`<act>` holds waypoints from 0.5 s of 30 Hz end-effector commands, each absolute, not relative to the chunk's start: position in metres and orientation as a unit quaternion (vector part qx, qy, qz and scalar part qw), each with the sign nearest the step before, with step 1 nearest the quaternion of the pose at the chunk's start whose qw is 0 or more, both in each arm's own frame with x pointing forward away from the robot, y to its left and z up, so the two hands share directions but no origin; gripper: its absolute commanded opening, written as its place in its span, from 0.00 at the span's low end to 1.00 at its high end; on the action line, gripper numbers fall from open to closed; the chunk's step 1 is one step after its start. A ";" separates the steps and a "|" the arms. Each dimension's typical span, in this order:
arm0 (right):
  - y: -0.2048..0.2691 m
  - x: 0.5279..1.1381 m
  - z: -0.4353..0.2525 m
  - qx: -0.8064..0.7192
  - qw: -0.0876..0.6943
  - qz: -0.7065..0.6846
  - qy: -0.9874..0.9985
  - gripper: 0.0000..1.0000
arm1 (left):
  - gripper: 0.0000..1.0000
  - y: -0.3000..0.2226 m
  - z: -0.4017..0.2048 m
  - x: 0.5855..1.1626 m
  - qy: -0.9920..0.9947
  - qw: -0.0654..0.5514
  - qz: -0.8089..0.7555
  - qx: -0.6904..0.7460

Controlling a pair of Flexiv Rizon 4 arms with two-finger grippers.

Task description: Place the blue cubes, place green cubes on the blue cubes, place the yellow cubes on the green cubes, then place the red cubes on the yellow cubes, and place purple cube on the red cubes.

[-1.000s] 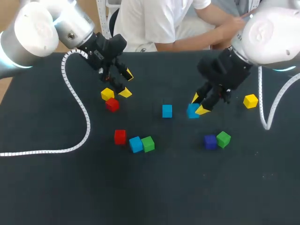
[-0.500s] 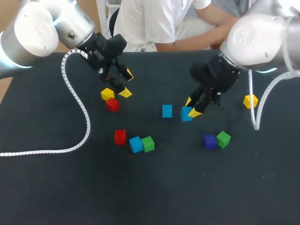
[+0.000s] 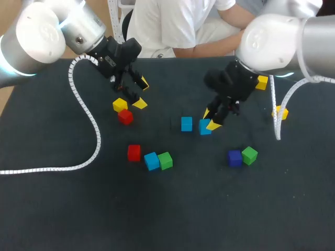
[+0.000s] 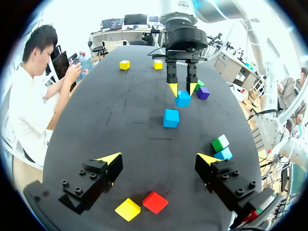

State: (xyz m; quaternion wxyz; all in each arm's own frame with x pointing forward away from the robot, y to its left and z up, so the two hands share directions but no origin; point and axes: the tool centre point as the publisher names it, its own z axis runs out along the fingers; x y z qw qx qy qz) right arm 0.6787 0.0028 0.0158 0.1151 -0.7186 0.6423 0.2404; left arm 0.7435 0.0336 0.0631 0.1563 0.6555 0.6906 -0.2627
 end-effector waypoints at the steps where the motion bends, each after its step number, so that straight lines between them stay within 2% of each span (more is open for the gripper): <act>1: 0.004 0.679 0.015 -0.719 0.113 0.239 0.643 0.00 | 1.00 0.034 0.063 0.747 0.689 0.154 -0.264 0.657; 15: 0.011 0.687 0.015 -0.721 0.108 0.230 0.645 0.00 | 1.00 0.034 0.063 0.747 0.689 0.154 -0.264 0.657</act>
